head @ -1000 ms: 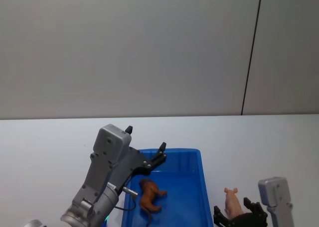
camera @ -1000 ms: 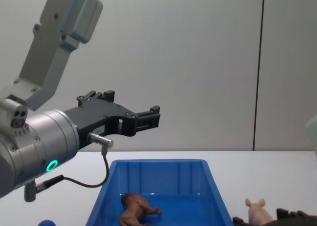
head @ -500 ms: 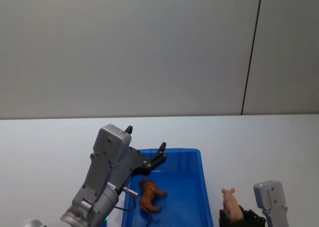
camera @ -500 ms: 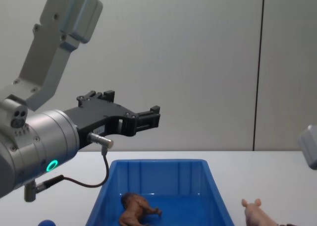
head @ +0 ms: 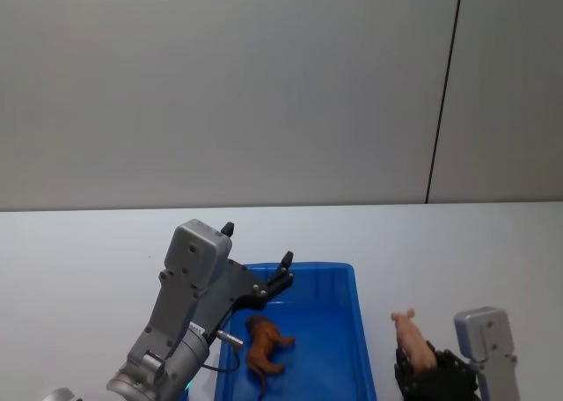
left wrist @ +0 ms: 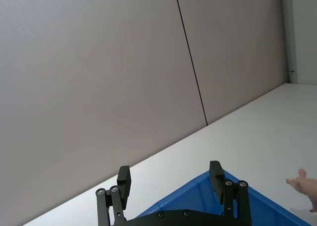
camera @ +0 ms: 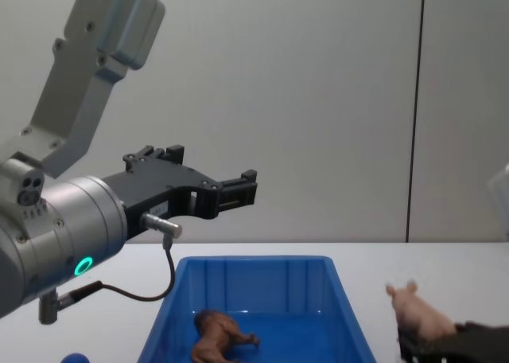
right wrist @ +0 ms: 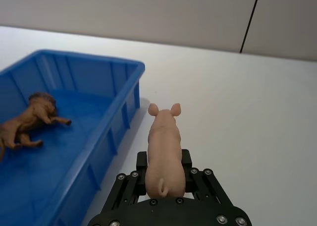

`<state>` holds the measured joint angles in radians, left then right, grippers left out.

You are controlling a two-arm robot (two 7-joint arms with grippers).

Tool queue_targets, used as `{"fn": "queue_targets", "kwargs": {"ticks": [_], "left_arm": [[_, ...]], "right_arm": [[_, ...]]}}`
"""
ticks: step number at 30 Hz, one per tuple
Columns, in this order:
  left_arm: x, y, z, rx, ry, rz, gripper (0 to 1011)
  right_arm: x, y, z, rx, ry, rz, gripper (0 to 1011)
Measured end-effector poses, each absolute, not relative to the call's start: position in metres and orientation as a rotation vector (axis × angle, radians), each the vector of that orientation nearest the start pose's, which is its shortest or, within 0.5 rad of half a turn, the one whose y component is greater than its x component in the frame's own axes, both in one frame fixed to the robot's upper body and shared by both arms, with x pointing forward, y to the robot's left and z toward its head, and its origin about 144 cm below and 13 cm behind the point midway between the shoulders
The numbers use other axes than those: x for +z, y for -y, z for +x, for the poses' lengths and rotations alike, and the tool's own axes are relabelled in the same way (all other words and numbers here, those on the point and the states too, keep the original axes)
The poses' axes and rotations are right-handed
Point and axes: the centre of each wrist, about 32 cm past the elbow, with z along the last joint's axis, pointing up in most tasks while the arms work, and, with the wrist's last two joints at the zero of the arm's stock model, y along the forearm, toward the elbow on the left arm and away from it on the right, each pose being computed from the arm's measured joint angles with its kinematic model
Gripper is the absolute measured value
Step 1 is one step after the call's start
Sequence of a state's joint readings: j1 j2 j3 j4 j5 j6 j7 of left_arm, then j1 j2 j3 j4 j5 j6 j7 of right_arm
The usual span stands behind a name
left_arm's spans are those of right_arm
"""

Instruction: Pick up the two dolls from the table and place them into the box.

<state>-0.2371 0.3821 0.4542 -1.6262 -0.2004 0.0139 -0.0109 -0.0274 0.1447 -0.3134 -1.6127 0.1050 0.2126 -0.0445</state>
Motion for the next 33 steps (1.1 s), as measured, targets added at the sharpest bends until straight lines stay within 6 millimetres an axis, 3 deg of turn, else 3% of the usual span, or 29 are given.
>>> {"fn": "queue_targets", "kwargs": {"ticks": [16, 29, 33], "left_arm": [[1.204, -0.198, 0.492, 1.124, 0.268, 0.061, 1001], [1.204, -0.198, 0.492, 1.124, 0.268, 0.061, 1001], [1.204, -0.198, 0.492, 1.124, 0.268, 0.061, 1001]], "right_arm": [[1.156, 0.168, 0.443, -1.18, -0.002, -0.099, 372], [1.164, 0.156, 0.465, -1.012, -0.016, -0.036, 372], [1.163, 0.151, 0.474, -0.973, -0.038, -0.035, 436]]}}
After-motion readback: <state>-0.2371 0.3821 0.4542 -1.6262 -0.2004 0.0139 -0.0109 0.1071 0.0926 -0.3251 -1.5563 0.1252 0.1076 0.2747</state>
